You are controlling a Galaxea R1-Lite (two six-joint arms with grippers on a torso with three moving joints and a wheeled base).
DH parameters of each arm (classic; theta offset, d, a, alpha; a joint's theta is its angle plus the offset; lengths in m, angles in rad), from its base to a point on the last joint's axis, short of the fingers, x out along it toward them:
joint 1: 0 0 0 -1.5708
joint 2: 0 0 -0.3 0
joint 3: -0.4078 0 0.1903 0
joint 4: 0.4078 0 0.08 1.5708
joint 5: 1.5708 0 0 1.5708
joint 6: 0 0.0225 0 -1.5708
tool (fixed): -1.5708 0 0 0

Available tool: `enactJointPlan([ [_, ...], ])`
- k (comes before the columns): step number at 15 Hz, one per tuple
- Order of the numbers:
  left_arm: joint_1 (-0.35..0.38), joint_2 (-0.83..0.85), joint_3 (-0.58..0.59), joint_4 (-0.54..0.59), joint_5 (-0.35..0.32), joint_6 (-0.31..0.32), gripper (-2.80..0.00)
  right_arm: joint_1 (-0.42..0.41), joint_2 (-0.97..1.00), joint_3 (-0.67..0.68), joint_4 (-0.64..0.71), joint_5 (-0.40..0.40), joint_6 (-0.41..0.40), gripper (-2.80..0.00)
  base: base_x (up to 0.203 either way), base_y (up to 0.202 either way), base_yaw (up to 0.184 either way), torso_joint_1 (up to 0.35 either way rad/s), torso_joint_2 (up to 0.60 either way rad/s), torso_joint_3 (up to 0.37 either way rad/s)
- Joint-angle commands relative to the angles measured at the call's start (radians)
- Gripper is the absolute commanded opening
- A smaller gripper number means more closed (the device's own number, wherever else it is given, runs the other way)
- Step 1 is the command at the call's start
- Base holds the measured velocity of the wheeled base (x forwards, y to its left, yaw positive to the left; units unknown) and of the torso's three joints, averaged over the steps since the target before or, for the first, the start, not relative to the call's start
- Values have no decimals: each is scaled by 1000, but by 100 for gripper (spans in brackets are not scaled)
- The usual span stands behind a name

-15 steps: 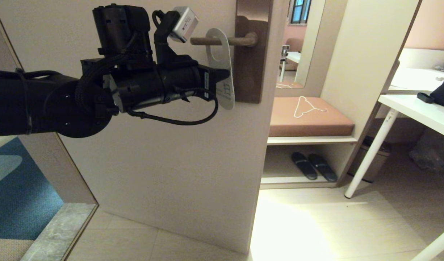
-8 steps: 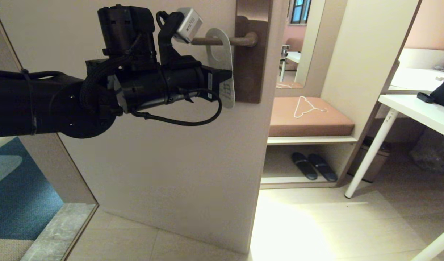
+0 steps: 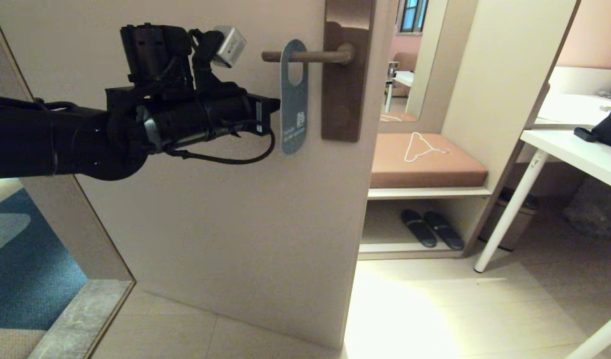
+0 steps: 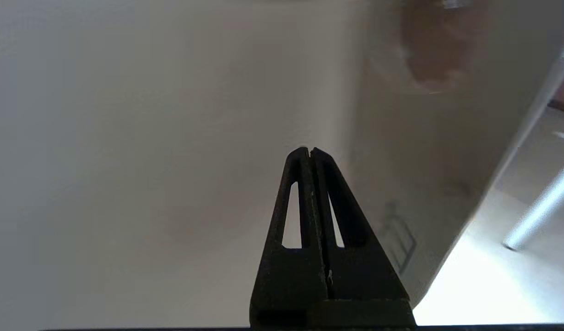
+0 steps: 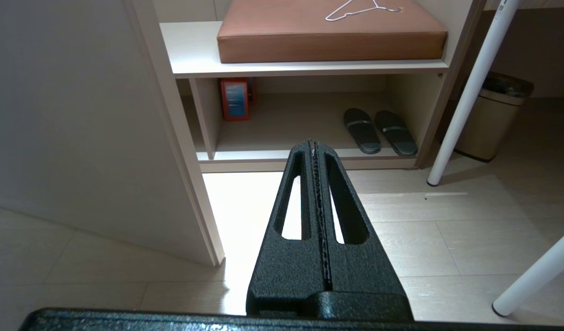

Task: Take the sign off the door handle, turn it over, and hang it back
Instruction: Hang the sign back with the other side facing out

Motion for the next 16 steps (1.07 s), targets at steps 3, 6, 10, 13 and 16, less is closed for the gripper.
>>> enactJointPlan([
  [3,-7,36,-45,-3,3,0,-280,0,1,0,0,0,0,-280,0,0,0,0,0,0],
  [6,-32,33,-52,-3,4,-1,-280,1,0,0,0,0,0,-280,0,0,0,0,0,0],
  [10,-55,24,-52,-3,4,-1,-280,0,1,0,0,0,0,-280,0,0,0,0,0,0],
  [13,-79,18,-52,-3,7,-1,-280,0,0,0,0,0,0,-280,0,0,0,0,0,0],
  [16,-98,19,-52,-3,8,-1,-280,0,0,0,0,0,0,-280,0,0,0,0,0,0],
])
